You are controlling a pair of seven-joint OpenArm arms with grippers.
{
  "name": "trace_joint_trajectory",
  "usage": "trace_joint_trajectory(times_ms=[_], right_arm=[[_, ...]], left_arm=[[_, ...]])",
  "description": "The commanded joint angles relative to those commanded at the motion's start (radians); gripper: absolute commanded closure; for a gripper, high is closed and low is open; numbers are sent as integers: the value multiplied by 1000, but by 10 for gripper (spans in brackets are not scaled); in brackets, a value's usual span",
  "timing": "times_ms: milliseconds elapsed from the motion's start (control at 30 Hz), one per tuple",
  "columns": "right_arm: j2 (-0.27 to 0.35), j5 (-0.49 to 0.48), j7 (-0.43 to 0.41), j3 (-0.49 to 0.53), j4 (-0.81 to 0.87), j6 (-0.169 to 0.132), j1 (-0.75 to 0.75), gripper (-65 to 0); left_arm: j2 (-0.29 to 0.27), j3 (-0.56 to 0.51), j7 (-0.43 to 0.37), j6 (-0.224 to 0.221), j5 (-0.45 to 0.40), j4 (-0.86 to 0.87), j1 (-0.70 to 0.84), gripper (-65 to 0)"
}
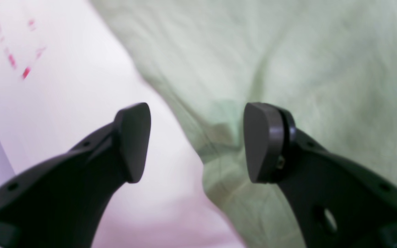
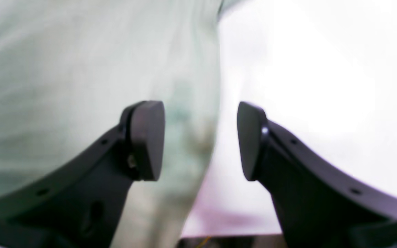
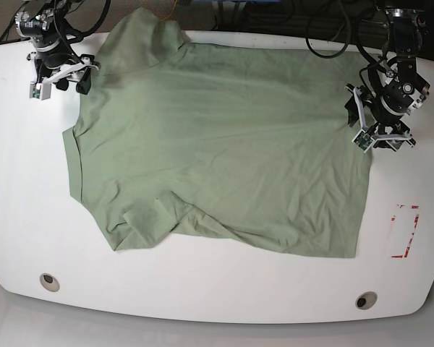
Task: Layout the t-shirt on the table in an organized manner, then fold the t-shirt properly
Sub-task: 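Pull both shoulders back and outward with both grippers, stretching the shirt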
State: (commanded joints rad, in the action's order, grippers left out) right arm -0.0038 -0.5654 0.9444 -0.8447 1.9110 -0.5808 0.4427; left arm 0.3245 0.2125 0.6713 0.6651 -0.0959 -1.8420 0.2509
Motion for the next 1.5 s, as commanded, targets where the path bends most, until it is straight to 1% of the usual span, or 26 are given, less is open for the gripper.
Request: trace_joint_trajectory(times_ms=[133,200,333,367,433,500,600,700,833,1000,1067,1133,1233,1300,1400,1467,1500], right_arm=[[0,-34,0,0,-28,0,18,-320],[0,-57,0,2,-52,0,25,-320],[3,-71,-2,2,-98,-2,23,-320],[3,-71,-2,2,-106,-6,23,-320],[3,-71,-3,2,-140,-32,20,-320],[6,-71,-3,0,-173,-49,9,-320],[35,-71,-3,2,-221,-57,6,-320],[44,-72,-3,3,-244,-58,3,-320],[41,-72,-2,8,-244,-58,-5,-319],[40,-72,-2,75,-244,-58,-3,-316],[40,-72,-2,87,-244,-58,-3,-316],[40,-72,-2,92,-244,-58,-3,-315],[40,-72,-2,92,-244,-58,-3,-312],[40,-72,-2,92,-244,-58,-2,-286],[41,-72,-3,92,-244,-58,-2,-183],[46,-71,-3,92,-244,-58,-2,-88],[46,-69,-3,94,-244,-58,-2,-60]], left_arm=[[-35,9,-2,0,0,-31,0,-398],[-63,46,-2,0,0,-54,0,-398],[-126,124,-3,0,2,-86,0,-398],[-138,138,-3,0,2,-91,-3,-398],[-167,172,-6,0,3,-94,-8,-398],[-190,207,-23,0,3,-94,-23,-398],[-219,253,-41,0,2,-91,-34,-398],[-227,265,-48,0,2,-89,-35,-398],[-226,267,-46,-5,2,-87,-35,-398],[-221,270,-37,-5,-3,-86,-32,-400],[-221,270,-25,-5,-3,-86,-32,-401],[-221,273,6,-5,-3,-86,-32,-401],[-221,308,26,-5,-3,-86,-32,-401],[-221,350,29,0,-2,-86,-32,-402],[-224,396,29,8,0,-86,-32,-402],[-224,420,29,33,0,-86,-28,-402],[-226,430,31,33,0,-86,-28,-402]])
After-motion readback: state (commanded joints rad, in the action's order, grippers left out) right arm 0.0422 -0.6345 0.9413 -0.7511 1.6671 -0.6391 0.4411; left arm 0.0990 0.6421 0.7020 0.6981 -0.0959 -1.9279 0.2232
